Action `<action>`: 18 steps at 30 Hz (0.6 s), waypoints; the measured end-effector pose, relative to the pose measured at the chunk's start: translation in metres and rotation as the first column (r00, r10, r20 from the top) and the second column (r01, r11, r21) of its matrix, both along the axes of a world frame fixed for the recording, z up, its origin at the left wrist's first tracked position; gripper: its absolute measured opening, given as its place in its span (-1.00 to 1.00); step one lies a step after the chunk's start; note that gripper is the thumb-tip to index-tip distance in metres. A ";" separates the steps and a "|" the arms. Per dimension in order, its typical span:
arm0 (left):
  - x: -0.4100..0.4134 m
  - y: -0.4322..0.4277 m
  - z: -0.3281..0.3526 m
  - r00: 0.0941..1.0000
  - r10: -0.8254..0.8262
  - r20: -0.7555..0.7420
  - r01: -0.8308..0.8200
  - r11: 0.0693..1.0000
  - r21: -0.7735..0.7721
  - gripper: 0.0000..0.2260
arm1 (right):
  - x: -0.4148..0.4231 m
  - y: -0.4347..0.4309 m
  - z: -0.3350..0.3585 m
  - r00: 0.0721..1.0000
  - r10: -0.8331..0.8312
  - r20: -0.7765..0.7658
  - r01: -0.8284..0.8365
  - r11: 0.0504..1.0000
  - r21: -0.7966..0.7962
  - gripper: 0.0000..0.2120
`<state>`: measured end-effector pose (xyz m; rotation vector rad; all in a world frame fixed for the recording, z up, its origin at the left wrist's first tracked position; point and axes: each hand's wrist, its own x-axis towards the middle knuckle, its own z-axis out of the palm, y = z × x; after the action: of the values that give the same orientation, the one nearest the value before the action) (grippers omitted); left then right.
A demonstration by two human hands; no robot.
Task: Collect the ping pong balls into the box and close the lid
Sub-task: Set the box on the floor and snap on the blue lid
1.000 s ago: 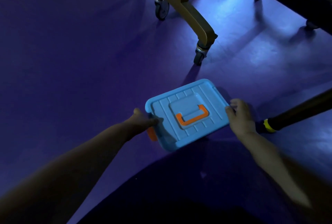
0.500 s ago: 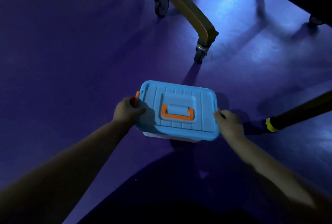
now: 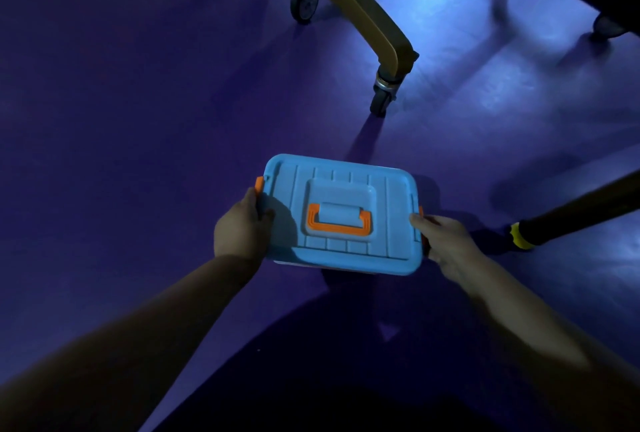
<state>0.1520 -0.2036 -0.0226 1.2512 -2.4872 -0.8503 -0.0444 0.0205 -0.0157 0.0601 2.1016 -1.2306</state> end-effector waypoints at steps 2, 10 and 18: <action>0.000 0.000 -0.003 1.000 -0.009 -0.015 0.008 1.000 -0.028 -0.69 | -0.001 0.001 0.003 0.999 0.044 0.011 -0.044 0.999 -0.011 -0.89; -0.002 0.003 -0.003 0.998 -0.024 -0.050 0.020 0.997 -0.080 -0.63 | 0.014 -0.005 0.002 0.886 0.142 -0.441 -0.056 0.977 0.204 -0.81; -0.001 0.002 -0.001 0.998 -0.031 -0.055 0.028 0.998 -0.061 -0.75 | 0.022 -0.011 -0.004 0.758 0.221 -0.613 0.018 0.933 0.358 -0.74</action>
<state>0.1510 -0.2011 -0.0239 1.1583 -2.4743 -0.8001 -0.0226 0.0096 -0.0198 -0.3806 2.8659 -0.8610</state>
